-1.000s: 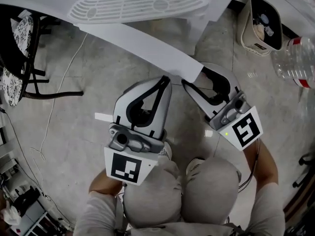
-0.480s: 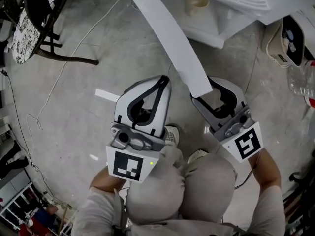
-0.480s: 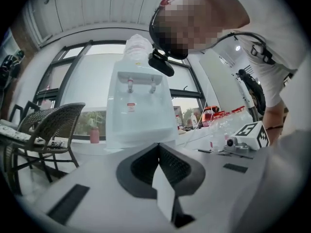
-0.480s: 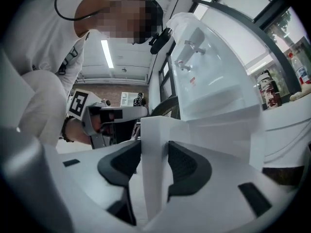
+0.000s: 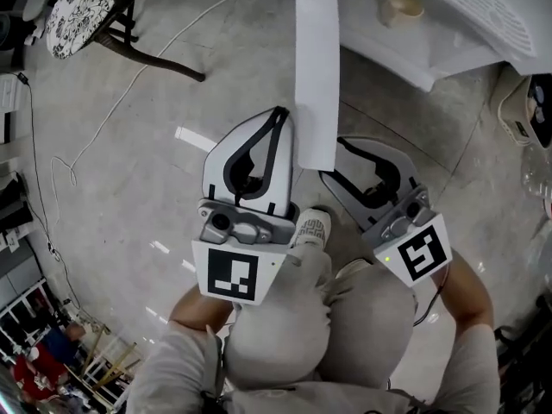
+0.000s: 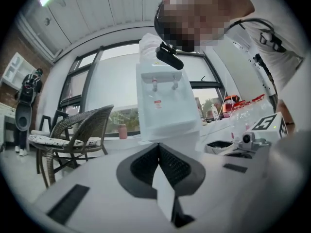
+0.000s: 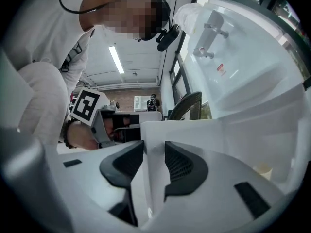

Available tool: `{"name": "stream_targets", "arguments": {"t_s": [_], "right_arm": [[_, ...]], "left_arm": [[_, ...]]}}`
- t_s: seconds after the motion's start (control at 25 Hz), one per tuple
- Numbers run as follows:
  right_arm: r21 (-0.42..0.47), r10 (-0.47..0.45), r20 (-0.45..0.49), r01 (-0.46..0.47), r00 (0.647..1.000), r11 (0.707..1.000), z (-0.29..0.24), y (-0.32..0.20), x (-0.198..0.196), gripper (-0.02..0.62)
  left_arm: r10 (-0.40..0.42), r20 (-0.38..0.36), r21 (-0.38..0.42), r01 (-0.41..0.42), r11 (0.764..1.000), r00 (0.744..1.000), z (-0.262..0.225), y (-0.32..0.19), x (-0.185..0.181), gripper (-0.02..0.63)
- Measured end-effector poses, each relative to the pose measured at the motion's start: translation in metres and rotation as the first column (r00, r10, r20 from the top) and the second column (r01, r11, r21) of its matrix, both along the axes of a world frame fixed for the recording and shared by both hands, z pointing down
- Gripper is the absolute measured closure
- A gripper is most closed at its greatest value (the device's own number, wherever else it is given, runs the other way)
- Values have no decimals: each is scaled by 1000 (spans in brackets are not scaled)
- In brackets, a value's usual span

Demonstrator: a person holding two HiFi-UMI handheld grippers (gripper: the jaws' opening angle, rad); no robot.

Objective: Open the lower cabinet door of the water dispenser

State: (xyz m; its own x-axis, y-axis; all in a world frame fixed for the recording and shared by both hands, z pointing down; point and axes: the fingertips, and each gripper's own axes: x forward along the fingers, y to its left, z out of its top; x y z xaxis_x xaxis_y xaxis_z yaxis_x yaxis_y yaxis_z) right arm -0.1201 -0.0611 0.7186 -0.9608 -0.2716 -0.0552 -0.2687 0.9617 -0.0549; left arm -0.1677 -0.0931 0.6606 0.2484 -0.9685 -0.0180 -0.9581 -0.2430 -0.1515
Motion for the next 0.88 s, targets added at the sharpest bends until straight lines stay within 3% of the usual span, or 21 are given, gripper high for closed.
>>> {"name": "stream_targets", "arguments": {"t_s": [0.44, 0.88], "right_arm": [[4, -148, 31, 148, 988, 989, 3, 7, -85, 463], [-1, -165, 36, 165, 986, 986, 2, -6, -131, 536]], "left_arm": [[-173, 34, 35, 172, 984, 984, -9, 29, -82, 604], [-209, 8, 44, 209, 977, 978, -4, 43, -109, 604]]}}
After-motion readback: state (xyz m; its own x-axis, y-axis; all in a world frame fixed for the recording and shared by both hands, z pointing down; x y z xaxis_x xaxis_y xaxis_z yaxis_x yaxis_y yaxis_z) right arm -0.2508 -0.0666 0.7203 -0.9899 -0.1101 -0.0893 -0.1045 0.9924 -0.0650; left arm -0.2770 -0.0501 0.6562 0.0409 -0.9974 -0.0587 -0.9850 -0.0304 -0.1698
